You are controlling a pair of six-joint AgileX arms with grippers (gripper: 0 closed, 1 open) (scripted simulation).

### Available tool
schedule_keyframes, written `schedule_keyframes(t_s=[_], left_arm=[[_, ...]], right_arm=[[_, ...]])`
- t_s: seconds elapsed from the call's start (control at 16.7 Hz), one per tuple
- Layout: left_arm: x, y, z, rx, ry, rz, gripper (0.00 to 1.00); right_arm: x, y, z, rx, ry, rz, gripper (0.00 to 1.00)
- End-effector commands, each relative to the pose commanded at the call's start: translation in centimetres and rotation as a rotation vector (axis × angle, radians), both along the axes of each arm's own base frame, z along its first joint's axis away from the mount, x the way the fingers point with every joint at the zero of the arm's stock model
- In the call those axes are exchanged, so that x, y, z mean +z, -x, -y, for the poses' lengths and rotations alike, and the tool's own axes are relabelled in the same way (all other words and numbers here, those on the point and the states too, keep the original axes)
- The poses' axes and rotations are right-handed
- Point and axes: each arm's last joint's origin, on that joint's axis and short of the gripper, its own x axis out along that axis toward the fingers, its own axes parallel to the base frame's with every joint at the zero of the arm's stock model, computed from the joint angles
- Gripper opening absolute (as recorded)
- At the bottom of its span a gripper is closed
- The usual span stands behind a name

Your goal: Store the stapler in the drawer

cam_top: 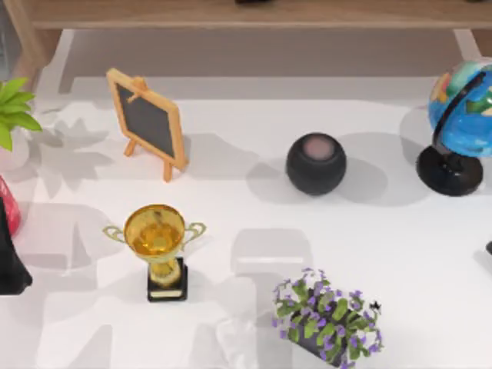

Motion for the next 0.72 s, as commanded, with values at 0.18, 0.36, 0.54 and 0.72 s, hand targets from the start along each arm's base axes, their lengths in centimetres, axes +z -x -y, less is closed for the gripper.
schedule_keyframes(t_s=[0.18, 0.36, 0.54, 0.72], left_arm=[[0.0, 0.0, 0.0, 0.000, 0.000, 0.000, 1.00], [0.0, 0.0, 0.0, 0.000, 0.000, 0.000, 1.00], [0.0, 0.0, 0.0, 0.000, 0.000, 0.000, 1.00], [0.0, 0.0, 0.0, 0.000, 0.000, 0.000, 1.00]], right_arm=[[0.5, -1.2, -0.6, -0.105, -0.283, -0.150, 1.00], [1.4, -2.9, -3.3, -0.178, -0.515, -0.360, 1.00], [2.8, -4.5, -7.5, -0.219, -0.646, -0.611, 1.00], [4.6, -5.7, -12.4, -0.232, -0.661, -0.851, 1.00]])
